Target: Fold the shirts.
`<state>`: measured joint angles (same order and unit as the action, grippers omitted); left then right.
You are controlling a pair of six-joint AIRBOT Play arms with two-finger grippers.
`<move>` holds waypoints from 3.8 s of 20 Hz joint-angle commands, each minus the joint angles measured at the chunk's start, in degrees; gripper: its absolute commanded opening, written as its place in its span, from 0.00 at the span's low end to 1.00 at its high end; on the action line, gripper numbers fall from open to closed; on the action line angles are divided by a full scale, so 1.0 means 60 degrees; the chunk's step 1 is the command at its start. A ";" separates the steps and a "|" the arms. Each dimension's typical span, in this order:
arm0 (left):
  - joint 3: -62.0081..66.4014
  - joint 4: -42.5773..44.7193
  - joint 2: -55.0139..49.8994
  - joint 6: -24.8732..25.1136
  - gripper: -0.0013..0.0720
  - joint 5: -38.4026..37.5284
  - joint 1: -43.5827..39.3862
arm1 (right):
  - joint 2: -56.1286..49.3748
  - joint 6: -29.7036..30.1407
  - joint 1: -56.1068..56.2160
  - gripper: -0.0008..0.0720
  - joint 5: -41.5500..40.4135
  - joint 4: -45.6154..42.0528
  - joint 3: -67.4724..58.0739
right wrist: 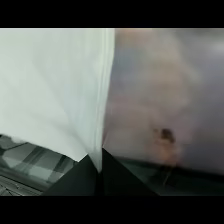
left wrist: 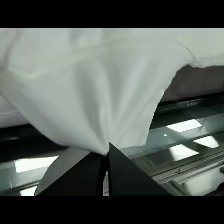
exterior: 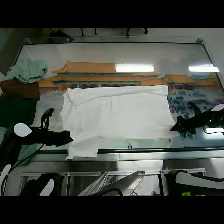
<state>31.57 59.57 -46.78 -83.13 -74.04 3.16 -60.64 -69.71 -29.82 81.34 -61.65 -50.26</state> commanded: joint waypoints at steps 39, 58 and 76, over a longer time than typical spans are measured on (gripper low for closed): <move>0.9799 0.0798 -0.7701 0.0310 0.96 -0.0412 -0.0015 | -0.4426 0.2830 0.1293 0.85 -0.3996 0.2900 -0.5074; 0.9803 -0.1027 -1.0058 -0.0120 0.04 0.3840 -0.4142 | -0.4889 0.3610 0.1413 0.03 -0.0739 0.4739 -0.6612; 1.4043 -0.2437 -0.9726 0.0463 0.04 0.0452 -0.4663 | -0.3169 0.1096 0.2244 0.03 0.1898 0.6521 -0.9570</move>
<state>117.56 45.06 -115.26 -82.70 -60.18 -30.72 -79.94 -60.07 -22.46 92.95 -25.50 -107.35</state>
